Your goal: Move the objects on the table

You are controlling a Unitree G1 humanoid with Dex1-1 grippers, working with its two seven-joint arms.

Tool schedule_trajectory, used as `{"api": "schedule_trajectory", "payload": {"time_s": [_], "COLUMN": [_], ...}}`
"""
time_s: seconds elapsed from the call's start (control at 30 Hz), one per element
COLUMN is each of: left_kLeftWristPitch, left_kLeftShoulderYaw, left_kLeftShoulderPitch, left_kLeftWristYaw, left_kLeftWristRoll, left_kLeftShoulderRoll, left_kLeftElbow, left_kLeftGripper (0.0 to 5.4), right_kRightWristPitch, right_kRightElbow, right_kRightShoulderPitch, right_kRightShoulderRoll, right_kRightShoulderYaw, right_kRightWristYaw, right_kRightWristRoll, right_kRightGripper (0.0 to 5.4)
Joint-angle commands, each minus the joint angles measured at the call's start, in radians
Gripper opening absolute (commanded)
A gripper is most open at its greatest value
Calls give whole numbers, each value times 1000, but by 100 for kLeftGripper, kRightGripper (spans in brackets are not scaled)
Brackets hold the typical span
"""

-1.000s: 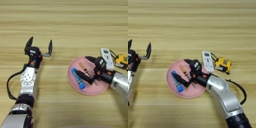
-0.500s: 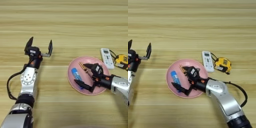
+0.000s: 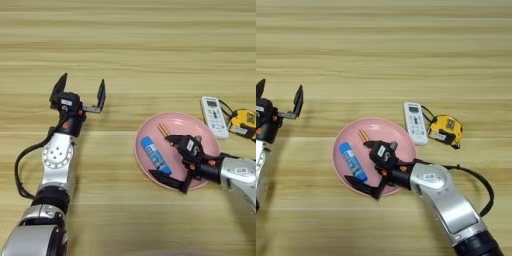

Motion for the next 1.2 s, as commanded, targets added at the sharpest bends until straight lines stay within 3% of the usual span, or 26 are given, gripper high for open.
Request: {"api": "schedule_trajectory", "payload": {"time_s": [0.03,0.43,0.87,1.03,1.2], "left_kLeftWristPitch": [-13,-20,-22,-23,-25], "left_kLeftShoulderYaw": [-4,-4,-4,-4,-5], "left_kLeftShoulderPitch": [-12,-11,-12,-13,-14], "left_kLeftWristYaw": [5,4,3,3,2], "left_kLeftWristRoll": [10,9,9,9,9], "left_kLeftShoulderRoll": [-3,-2,-1,-2,-2], "left_kLeftElbow": [10,14,16,19,21], "left_kLeftGripper": [540,540,540,540,540], "right_kRightWristPitch": [-13,-56,-70,-75,-76], "right_kRightElbow": [32,67,75,79,75], "right_kRightShoulderPitch": [-11,-7,-6,-8,-11], "right_kRightShoulderRoll": [-8,-12,-10,-9,-8], "right_kRightShoulderYaw": [6,14,8,3,-7], "right_kRightWristYaw": [-2,-7,-6,-7,-7], "right_kRightWristRoll": [-29,-78,-87,-85,-77], "right_kRightGripper": [486,338,186,141,140]}}
